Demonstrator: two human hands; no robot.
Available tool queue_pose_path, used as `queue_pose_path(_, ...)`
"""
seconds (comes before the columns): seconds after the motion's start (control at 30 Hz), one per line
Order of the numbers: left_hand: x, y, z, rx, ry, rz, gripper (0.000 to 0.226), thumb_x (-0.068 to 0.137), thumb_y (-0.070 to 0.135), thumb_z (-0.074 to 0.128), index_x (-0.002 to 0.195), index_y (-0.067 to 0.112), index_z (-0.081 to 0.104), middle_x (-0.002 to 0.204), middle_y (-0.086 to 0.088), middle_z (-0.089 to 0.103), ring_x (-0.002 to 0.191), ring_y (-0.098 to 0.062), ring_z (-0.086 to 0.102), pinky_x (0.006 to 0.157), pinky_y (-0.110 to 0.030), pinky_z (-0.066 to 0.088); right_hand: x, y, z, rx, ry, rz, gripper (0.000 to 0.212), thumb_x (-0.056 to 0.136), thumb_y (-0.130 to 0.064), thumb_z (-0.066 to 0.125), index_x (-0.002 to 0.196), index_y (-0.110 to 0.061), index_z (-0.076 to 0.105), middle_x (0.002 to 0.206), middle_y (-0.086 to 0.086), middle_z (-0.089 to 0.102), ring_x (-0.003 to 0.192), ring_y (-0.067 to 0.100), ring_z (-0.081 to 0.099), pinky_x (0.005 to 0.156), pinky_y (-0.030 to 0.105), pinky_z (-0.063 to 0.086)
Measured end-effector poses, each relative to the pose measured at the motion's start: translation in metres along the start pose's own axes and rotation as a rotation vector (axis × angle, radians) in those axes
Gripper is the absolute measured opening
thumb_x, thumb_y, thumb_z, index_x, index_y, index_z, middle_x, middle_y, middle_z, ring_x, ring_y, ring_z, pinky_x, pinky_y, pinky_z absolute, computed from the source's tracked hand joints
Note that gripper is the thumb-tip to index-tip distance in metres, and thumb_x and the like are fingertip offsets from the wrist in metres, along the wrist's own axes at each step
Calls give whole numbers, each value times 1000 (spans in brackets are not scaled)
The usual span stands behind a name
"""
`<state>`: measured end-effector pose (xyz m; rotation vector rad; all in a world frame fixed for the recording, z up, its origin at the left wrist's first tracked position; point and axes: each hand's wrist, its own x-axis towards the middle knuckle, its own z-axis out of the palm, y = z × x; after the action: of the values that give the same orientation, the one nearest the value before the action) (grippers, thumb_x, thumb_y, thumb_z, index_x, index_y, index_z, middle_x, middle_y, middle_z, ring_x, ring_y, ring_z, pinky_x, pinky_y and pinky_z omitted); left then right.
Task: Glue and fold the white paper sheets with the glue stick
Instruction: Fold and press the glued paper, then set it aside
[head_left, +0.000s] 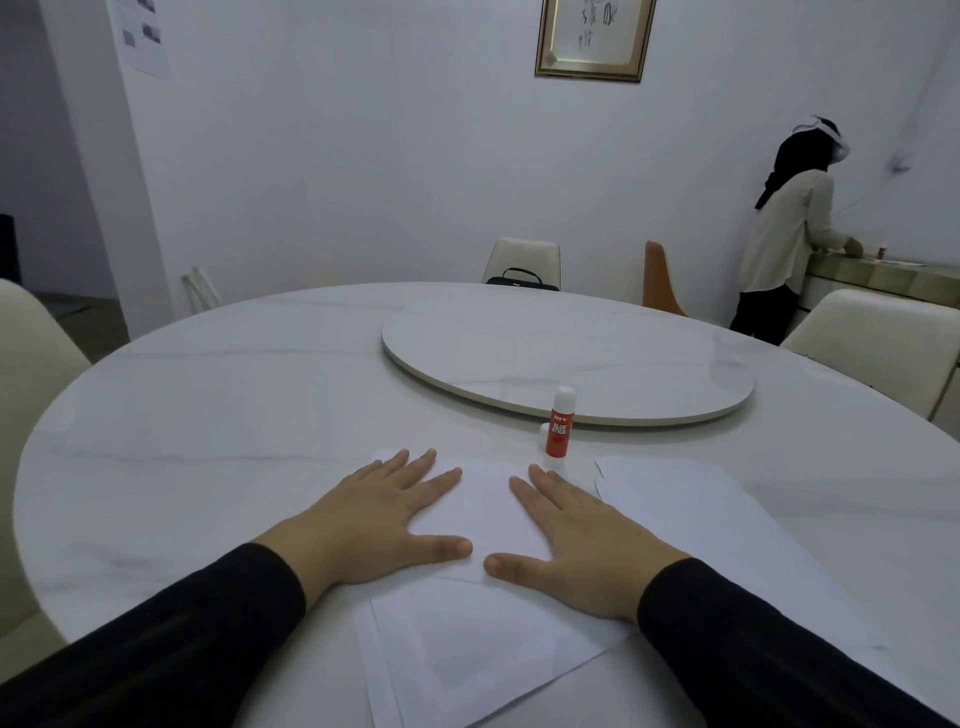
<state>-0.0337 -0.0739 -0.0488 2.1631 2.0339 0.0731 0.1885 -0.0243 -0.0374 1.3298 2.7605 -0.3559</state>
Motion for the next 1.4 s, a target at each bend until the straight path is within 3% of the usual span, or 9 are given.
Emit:
queue_pose_path(0.33, -4, -8, -4, -50, -27, 3, 105, 51, 94, 21, 144, 51, -1, 157, 19, -9, 145, -7, -10, 118, -29, 0, -11, 12, -13, -87, -101, -16, 113, 59, -89, 20, 151, -30, -11, 159, -13, -17, 147, 6, -10, 120, 30, -3)
queue_pose_path(0.53, -4, -10, -4, -52, -31, 22, 104, 52, 94, 20, 144, 51, -2, 156, 21, -10, 145, -4, -11, 117, -26, -2, -19, 23, -38, -83, -237, 92, 101, 73, -77, 49, 149, -40, -6, 157, -25, -11, 149, 17, -5, 118, 38, 3)
queue_pose_path(0.67, -5, -7, -4, -78, -23, 43, 101, 55, 91, 27, 144, 51, 2, 155, 24, -9, 143, 1, -11, 117, -26, -1, -7, 22, -42, 196, 52, 90, 68, 81, -56, 60, 141, -30, 40, 146, -9, 42, 130, 13, 42, 101, 24, 31)
queue_pose_path(0.77, -5, -8, -3, -88, -15, 57, 96, 59, 88, 33, 144, 52, 4, 155, 25, -8, 140, 5, -11, 117, -26, 0, 2, 16, -32, 310, 122, 96, 65, 74, -54, 68, 131, -29, 50, 130, -9, 54, 115, 12, 52, 97, 26, 40)
queue_pose_path(1.03, -4, -10, -2, -131, 10, 45, 104, 50, 94, 30, 143, 53, 8, 155, 26, -4, 143, 1, -8, 118, -28, 1, 7, 10, -31, 423, 228, 172, 69, 62, -28, 86, 123, -17, 57, 119, -1, 59, 100, 14, 55, 84, 24, 44)
queue_pose_path(1.1, -4, -10, -1, -135, 11, 41, 103, 51, 93, 32, 143, 54, 8, 155, 27, -4, 143, 1, -8, 118, -28, 1, 9, 11, -33, 576, 289, 178, 54, 62, -20, 85, 112, -17, 64, 99, 0, 67, 84, 13, 64, 71, 21, 53)
queue_pose_path(1.17, -4, -10, -1, -135, 11, 39, 102, 52, 93, 32, 143, 54, 7, 155, 26, -5, 143, 1, -9, 118, -28, 1, 14, 12, -35, 725, 345, 223, 28, 72, -14, 78, 99, -15, 69, 74, -4, 63, 61, 8, 59, 49, 12, 46)
queue_pose_path(1.23, -4, -10, -1, -127, 10, 40, 103, 52, 93, 32, 143, 53, 7, 155, 26, -5, 143, 1, -9, 119, -29, 1, 19, 14, -36, 768, 394, 290, 12, 80, -11, 70, 91, -7, 70, 73, -1, 63, 62, 11, 56, 52, 17, 45)
queue_pose_path(1.4, -5, -8, -3, -120, 16, 51, 106, 50, 93, 29, 144, 51, 7, 156, 24, -5, 137, 7, -12, 118, -26, -1, 25, 15, -35, 763, 474, 312, 11, 81, -10, 68, 83, 1, 68, 74, 2, 61, 63, 14, 51, 56, 22, 41)
